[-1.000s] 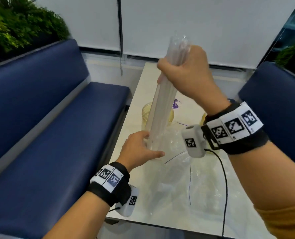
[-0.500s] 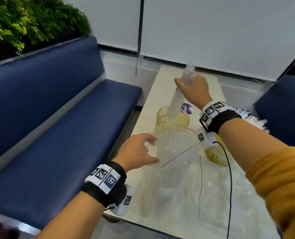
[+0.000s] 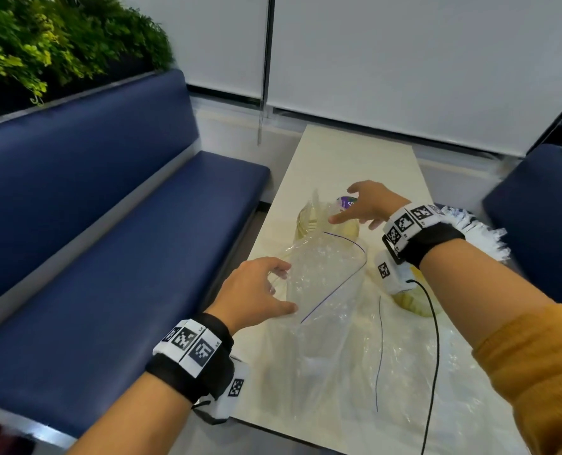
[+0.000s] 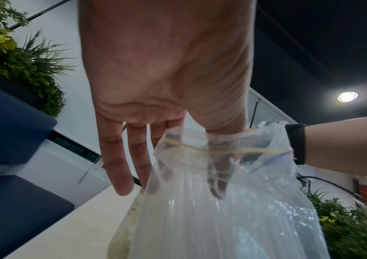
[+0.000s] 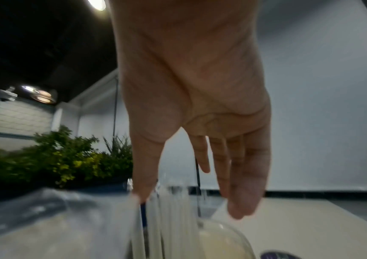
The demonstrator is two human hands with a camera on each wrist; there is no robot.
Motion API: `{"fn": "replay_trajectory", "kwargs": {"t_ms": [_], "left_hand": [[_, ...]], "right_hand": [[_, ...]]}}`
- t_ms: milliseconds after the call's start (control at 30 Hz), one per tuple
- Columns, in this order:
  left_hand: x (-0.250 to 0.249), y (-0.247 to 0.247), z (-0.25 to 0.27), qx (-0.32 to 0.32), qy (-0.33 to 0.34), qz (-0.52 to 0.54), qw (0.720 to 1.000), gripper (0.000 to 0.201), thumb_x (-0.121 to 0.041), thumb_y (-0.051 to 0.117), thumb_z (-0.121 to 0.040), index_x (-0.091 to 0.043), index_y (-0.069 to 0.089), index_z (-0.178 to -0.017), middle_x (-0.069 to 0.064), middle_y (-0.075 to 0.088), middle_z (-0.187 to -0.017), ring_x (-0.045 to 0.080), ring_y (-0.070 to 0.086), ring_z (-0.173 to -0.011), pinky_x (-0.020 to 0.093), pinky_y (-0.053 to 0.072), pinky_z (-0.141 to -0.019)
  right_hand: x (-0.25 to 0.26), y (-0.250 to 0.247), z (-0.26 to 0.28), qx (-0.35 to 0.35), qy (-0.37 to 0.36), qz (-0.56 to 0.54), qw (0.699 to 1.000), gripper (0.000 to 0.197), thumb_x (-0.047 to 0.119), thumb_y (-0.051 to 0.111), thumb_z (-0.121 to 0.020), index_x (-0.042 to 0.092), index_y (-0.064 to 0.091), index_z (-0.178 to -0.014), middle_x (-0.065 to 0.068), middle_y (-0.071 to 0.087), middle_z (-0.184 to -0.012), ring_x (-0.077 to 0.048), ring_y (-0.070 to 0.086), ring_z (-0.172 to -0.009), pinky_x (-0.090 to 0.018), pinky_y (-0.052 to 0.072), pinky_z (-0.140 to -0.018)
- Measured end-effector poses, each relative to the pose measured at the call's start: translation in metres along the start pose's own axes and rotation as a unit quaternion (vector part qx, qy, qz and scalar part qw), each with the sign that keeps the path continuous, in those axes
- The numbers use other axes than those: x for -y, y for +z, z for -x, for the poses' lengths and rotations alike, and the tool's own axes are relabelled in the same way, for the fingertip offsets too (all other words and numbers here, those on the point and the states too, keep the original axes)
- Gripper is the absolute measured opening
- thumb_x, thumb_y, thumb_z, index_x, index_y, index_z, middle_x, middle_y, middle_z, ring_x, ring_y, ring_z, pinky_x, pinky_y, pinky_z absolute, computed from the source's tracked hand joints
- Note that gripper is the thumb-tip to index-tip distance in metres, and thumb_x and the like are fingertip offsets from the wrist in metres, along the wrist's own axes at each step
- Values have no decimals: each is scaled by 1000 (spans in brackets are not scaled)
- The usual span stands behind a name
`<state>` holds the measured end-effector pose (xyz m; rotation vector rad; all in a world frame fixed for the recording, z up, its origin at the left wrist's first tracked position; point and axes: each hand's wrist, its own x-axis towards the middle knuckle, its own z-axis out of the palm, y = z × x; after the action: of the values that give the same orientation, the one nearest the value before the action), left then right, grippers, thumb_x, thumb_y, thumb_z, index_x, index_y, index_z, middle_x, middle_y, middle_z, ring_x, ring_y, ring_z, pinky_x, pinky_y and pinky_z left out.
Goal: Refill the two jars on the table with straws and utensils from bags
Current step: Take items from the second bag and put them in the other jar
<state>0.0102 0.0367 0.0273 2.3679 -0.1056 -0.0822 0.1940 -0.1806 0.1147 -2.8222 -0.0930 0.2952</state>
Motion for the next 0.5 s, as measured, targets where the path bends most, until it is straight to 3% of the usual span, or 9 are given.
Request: {"fn": "replay_trajectory", "kwargs": {"t_ms": [67,133,167,233,300,367,433,500], "left_hand": [[0,2,-1,-6,-2,0,1000,74,-51,86,-67,-36,57,-133,-24,63,-116,2,64,-83,30,57,-82],[-1,4,-1,-8,-3,-6,1000,77,-53,86,-67,-36,54,-135,-24,61,-119,2,64,-84,29,57,-81],[-1,5,-2,-11,-4,-10,1000,79,-54,86,-66,-36,53,-136,-23,60,-120,1,63,-85,29,57,-81],[-2,5,-2,-16,-4,-17,1000,83,-55,85,-65,-37,50,-138,-23,58,-123,1,63,-89,31,58,-82],[-4,3,-1,-21,-2,-25,999,84,-55,86,-65,-37,48,-138,-23,56,-125,2,62,-91,32,57,-82],[-6,2,-1,-22,1,-31,999,86,-55,86,-65,-38,46,-139,-23,55,-128,2,61,-94,32,57,-83],[-8,2,0,-20,2,-29,999,88,-54,87,-65,-37,45,-140,-21,53,-133,4,60,-98,31,56,-85],[-10,2,1,-20,-1,-24,1000,91,-53,87,-65,-36,43,-142,-19,52,-136,6,59,-101,29,55,-86]], "right_hand": [[6,-10,19,-85,-29,61,994,81,58,80,-73,20,52,-139,-5,59,-135,-26,63,-112,-43,55,-92],[18,-16,43,-172,-64,63,981,48,57,73,-80,24,66,-115,-1,68,-114,-24,64,-103,-36,52,-82],[26,-15,56,-189,-87,58,976,35,55,70,-83,25,69,-100,0,70,-103,-23,64,-95,-33,49,-76],[38,-6,81,-150,-126,73,978,33,58,66,-86,25,68,-82,2,68,-90,-21,63,-84,-29,47,-71],[46,11,101,-74,-157,148,974,46,67,59,-86,24,72,-91,2,69,-97,-21,64,-90,-32,53,-77],[48,31,111,-33,-173,236,956,58,74,53,-86,26,69,-113,1,66,-114,-23,63,-104,-35,52,-85],[48,48,114,-33,-173,284,942,70,76,48,-86,24,60,-130,-3,61,-128,-26,60,-113,-39,50,-90],[47,61,115,-52,-169,299,938,77,77,46,-86,20,53,-137,-7,57,-134,-28,59,-115,-40,49,-90]]}}
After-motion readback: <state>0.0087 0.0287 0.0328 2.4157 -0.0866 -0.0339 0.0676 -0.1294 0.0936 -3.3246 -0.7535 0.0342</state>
